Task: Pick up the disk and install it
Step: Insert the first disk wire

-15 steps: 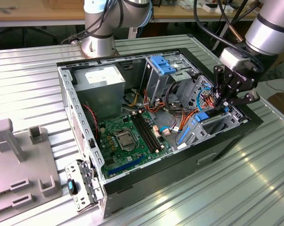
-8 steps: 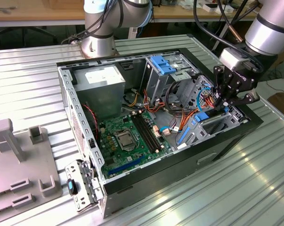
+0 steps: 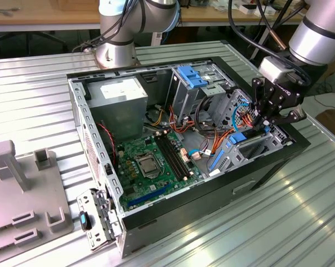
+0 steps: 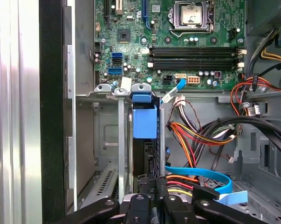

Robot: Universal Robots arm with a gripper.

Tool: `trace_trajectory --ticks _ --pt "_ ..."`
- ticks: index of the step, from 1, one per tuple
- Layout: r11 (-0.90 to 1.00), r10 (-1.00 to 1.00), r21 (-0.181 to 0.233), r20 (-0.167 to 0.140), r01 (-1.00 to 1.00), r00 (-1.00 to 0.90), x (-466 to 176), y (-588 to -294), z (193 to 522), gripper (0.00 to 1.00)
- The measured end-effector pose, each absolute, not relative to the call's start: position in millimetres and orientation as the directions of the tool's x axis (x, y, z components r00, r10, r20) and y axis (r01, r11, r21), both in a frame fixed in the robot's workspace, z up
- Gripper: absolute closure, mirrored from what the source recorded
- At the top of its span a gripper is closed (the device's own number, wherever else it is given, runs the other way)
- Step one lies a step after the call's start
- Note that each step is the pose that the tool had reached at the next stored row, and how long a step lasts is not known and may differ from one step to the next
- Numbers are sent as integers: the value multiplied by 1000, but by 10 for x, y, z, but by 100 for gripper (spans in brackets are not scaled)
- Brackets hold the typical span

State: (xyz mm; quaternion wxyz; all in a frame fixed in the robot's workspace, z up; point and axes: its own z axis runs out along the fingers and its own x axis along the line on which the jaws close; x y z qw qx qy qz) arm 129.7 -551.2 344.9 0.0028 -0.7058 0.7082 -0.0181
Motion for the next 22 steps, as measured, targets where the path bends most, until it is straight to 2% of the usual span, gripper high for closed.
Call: trace_trajectory --ticks 7,9,22 --pt "3 -1000 -30 18 -1000 -4 1316 -5512 3473 83" --pt "5 -1000 -30 -9 -1000 -5 1316 -5571 3482 83" --pt "5 -1000 -30 -13 -1000 -5 1298 -5576 3479 83"
